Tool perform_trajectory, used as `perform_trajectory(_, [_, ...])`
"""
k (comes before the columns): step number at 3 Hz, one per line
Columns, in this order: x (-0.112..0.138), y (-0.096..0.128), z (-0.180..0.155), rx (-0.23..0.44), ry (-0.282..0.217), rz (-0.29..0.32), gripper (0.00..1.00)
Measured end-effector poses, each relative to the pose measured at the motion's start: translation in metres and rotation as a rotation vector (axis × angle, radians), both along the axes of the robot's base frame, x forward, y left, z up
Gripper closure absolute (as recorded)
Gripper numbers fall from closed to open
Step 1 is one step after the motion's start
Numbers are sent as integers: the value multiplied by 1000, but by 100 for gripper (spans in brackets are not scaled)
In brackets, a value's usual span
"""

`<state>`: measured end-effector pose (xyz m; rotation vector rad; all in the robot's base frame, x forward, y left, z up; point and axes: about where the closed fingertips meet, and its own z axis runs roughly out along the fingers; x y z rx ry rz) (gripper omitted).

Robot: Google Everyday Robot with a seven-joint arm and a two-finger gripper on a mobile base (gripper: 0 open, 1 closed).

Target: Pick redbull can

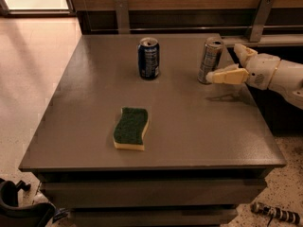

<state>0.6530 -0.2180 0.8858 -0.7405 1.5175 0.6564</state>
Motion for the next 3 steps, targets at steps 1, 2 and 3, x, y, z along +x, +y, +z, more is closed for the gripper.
perform_trajectory(1, [0, 5, 4, -1, -43, 3, 0])
perform_trajectory(2, [5, 15, 8, -27, -57, 32, 0])
perform_trajectory(3, [13, 25, 5, -49, -30, 80, 0])
